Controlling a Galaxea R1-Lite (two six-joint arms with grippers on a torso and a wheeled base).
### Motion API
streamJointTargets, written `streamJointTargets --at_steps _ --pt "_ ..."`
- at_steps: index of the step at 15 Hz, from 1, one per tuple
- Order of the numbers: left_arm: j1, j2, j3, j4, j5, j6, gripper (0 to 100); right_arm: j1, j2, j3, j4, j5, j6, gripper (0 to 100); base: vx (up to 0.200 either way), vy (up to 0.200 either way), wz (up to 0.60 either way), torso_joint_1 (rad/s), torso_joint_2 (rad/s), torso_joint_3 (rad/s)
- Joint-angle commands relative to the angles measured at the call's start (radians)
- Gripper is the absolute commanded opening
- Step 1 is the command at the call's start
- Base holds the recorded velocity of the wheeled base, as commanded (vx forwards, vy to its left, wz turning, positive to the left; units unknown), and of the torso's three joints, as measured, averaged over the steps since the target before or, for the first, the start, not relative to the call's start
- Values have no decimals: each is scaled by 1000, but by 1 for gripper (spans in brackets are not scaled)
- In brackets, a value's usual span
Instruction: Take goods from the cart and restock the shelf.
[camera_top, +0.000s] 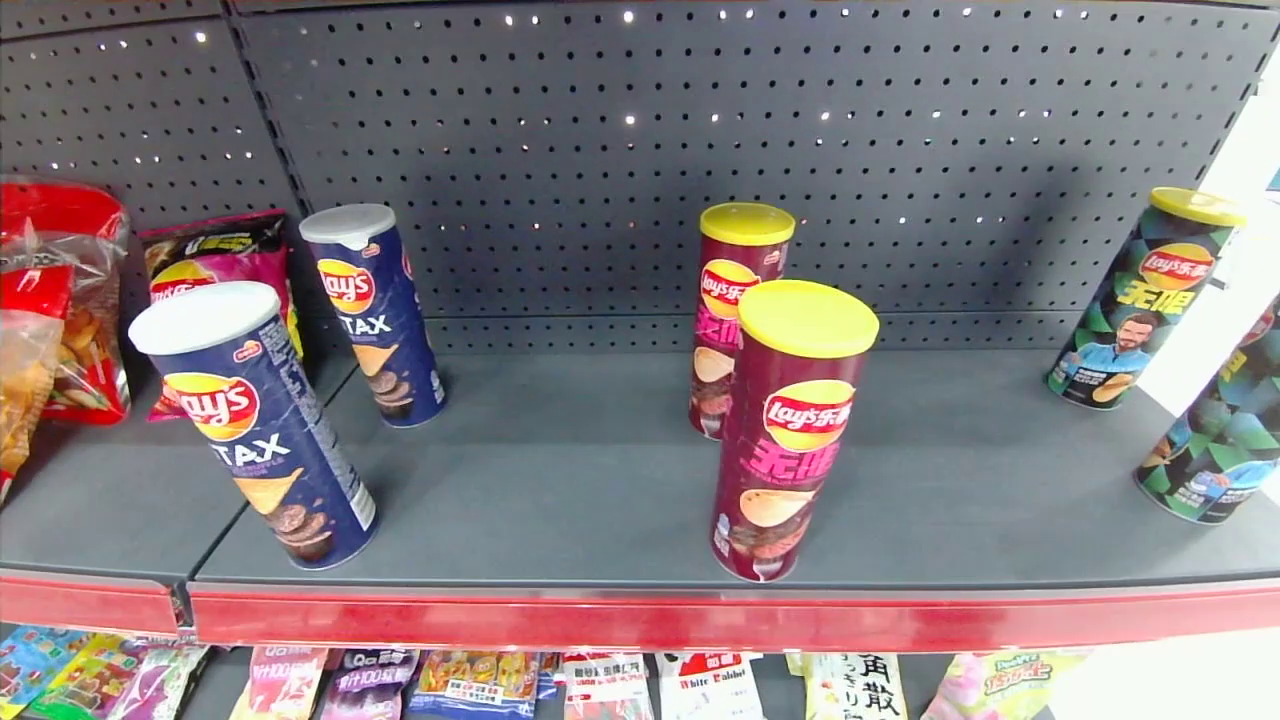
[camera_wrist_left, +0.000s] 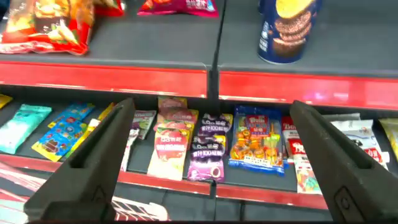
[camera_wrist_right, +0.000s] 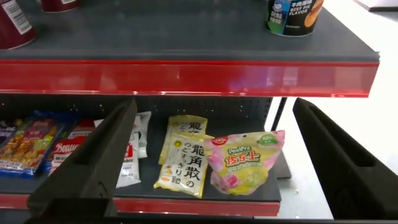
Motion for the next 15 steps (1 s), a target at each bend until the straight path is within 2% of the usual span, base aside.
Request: streamJointTargets --at_steps 1,2,3,4,5,6,7,8,9,10,11,12,13,15 --pt "-9 -25 44 -1 -2 -14 100 0 0 1 0 13 -3 100 0 0 0 0 0 0" --pt "-13 -33 65 -21 -9 -8 100 0 0 1 0 36 -13 100 0 0 0 0 0 0" --pt "-46 -79 94 -23 -28 26 100 0 0 1 -1 47 -22 100 0 0 0 0 0 0" --pt "-46 -83 165 -43 -34 41 100 0 0 1 -1 62 -26 100 0 0 0 0 0 0" --pt "-46 -83 176 -75 -40 39 100 0 0 1 -1 64 -30 100 0 0 0 0 0 0" --pt "-46 -83 216 -166 -101 36 100 0 0 -1 -12 72 -40 100 0 0 0 0 0 0" --pt "-46 -83 239 -207 -195 24 100 8 63 -119 -27 124 -16 100 0 0 0 0 0 0" --pt "-44 -83 243 -227 -209 21 100 11 209 -234 -23 141 13 100 0 0 0 0 0 0" --pt "-46 -83 243 -230 -209 18 100 9 304 -311 -30 147 33 100 0 0 0 0 0 0" --pt "-46 -83 243 -228 -204 -5 100 31 392 -403 -27 179 6 100 0 0 0 0 0 0" --pt "-46 -83 245 -230 -172 -76 100 52 473 -423 -27 236 -71 100 0 0 0 0 0 0" --pt "-46 -83 246 -235 -91 -105 100 64 536 -429 -32 253 -99 100 0 0 0 0 0 0" --pt "-46 -83 262 -267 -32 -103 100 92 622 -457 -30 253 -128 100 0 0 0 0 0 0" --pt "-44 -83 278 -294 -31 -76 100 149 703 -454 -30 248 -168 100 0 0 0 0 0 0"
